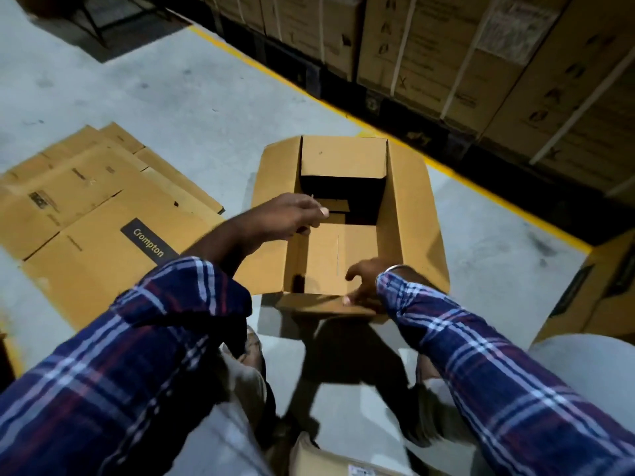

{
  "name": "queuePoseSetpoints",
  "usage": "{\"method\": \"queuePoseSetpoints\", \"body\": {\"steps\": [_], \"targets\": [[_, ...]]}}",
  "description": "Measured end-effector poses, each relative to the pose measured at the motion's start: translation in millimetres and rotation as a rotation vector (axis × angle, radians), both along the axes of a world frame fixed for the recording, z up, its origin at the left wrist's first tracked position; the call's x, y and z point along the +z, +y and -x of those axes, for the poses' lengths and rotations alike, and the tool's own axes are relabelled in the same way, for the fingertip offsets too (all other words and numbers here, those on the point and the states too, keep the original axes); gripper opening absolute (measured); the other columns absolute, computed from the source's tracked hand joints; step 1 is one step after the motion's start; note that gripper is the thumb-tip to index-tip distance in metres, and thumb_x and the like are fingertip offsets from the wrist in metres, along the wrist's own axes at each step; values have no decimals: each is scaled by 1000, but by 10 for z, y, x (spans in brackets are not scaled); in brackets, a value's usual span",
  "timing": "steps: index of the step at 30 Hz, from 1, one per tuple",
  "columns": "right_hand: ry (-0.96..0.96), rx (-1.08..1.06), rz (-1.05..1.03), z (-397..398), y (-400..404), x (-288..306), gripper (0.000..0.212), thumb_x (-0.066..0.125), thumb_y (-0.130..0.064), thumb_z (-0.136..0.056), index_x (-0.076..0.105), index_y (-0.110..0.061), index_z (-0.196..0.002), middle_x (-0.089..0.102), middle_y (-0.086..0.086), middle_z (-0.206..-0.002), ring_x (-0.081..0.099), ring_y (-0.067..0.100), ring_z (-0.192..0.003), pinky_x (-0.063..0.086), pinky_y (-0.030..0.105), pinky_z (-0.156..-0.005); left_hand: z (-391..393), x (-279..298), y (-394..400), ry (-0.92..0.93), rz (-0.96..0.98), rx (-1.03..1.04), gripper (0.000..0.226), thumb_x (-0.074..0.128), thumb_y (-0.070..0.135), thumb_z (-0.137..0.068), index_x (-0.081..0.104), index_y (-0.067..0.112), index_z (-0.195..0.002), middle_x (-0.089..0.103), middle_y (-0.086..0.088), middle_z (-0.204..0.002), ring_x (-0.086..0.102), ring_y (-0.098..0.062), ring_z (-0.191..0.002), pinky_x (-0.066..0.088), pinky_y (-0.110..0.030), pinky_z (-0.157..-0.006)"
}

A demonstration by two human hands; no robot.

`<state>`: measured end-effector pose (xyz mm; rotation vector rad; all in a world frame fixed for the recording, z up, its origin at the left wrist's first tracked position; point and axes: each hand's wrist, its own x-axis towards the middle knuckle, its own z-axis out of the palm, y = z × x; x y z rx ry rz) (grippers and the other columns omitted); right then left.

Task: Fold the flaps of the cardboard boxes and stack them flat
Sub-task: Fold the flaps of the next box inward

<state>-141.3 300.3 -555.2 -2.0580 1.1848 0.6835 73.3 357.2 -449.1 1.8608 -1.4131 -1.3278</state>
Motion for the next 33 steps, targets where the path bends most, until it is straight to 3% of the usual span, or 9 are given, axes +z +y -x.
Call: {"method": "queuePoseSetpoints", "body": {"steps": [2,5,8,13,16,26,30,33], "targets": [[55,60,51,37,168,-205,88,82,-56,-75,44,-28,-149,50,4,-144,49,28,-130,45,43,-106,83,-10,132,-43,-3,-101,41,57,47,-102,62,22,-134,65,4,-128,66,-13,-109,50,-28,-80],[82,113,198,44,380,-571,94,82,-53,-77,35,-26,-154,41,8,-150,41,32,-137,38,48,-112,114,-129,232,-222,-25,-238,54,59,52,-99,56,20,-143,63,-1,-132,65,-14,-107,49,-31,-82],[52,142,303,10,478,-842,85,78,-44,-83,32,-22,-152,42,9,-150,43,32,-137,31,49,-116,109,-203,192,-372,-39,-347,62,60,53,-98,48,20,-150,64,-6,-135,61,-21,-118,49,-36,-97],[50,167,311,-85,390,-1015,42,69,-34,-92,49,-22,-127,63,7,-121,62,31,-110,47,41,-86,76,-287,-39,-415,-34,-369,64,58,52,-100,44,18,-153,57,-9,-144,55,-25,-128,47,-43,-106],[32,119,290,-125,309,-1124,27,61,-23,-95,53,-25,-121,64,6,-115,62,29,-107,46,40,-82,80,-383,-174,-469,-46,-417,66,56,53,-101,43,16,-153,56,-11,-146,55,-27,-130,47,-44,-106],[-10,139,332,-148,287,-1293,41,68,-20,-90,50,-22,-127,59,5,-122,59,27,-108,47,40,-86,99,-541,-362,-482,-122,-472,71,57,54,-100,35,19,-158,56,-9,-146,53,-27,-132,46,-45,-108],[67,189,305,-192,281,-1248,49,68,-19,-90,46,-19,-135,55,8,-127,54,30,-117,42,48,-98,84,-470,-308,-488,-113,-458,70,56,55,-100,36,19,-157,54,-8,-149,50,-27,-136,43,-46,-111],[95,227,280,-186,325,-1220,44,65,-17,-94,47,-17,-134,55,11,-130,54,32,-119,45,47,-96,62,-422,-214,-471,-123,-454,69,57,53,-101,37,19,-157,52,-8,-152,49,-26,-137,42,-44,-112]]}}
